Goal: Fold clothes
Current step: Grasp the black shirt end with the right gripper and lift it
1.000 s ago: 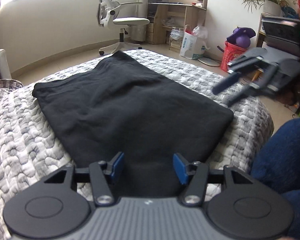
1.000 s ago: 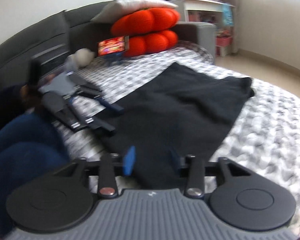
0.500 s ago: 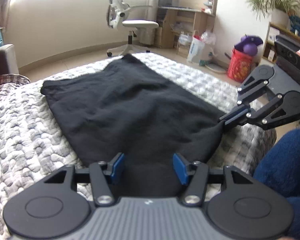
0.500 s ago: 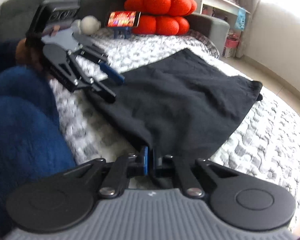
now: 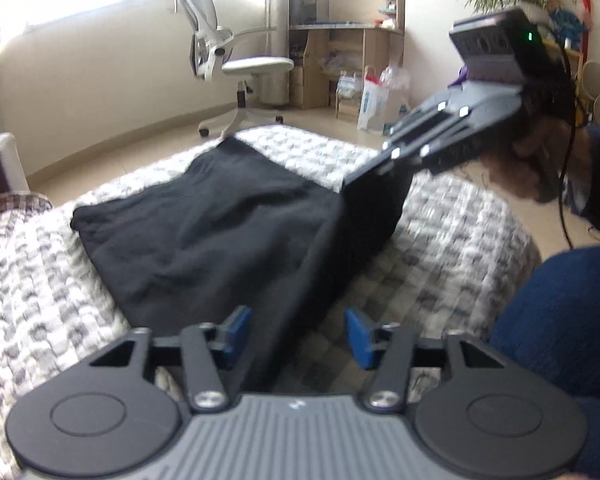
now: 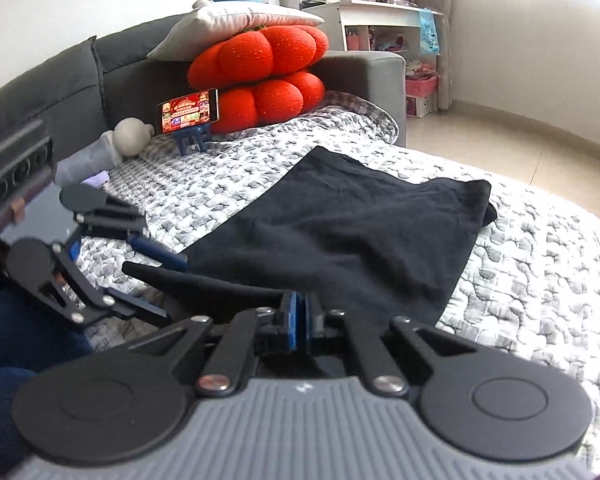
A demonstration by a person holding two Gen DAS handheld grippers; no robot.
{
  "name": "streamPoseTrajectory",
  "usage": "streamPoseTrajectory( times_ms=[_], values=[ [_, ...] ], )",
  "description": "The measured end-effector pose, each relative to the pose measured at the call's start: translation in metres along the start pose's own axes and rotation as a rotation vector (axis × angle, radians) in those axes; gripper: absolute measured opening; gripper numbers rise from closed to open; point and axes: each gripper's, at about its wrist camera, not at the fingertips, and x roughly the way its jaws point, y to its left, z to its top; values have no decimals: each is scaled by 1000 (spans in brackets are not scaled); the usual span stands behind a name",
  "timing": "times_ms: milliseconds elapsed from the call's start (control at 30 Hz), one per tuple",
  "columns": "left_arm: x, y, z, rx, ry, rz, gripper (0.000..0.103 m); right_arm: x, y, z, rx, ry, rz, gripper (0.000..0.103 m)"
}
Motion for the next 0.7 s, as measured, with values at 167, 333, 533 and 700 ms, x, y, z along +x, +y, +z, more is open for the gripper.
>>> streamPoseTrajectory(
  times_ms=[167, 333, 533, 700],
  values=[
    [11, 20, -2, -137, 63, 9, 9, 1, 2, -8, 5, 10, 17, 6],
    [14, 26, 4, -200, 74, 41, 9, -4, 7, -19, -12, -7, 21, 48],
    [17, 32, 3, -265, 78, 39, 9, -6, 11, -34, -35, -8, -3, 56],
    [20, 31, 4, -270, 75, 47, 10, -9, 10, -43, 0, -37, -43, 33]
  ],
)
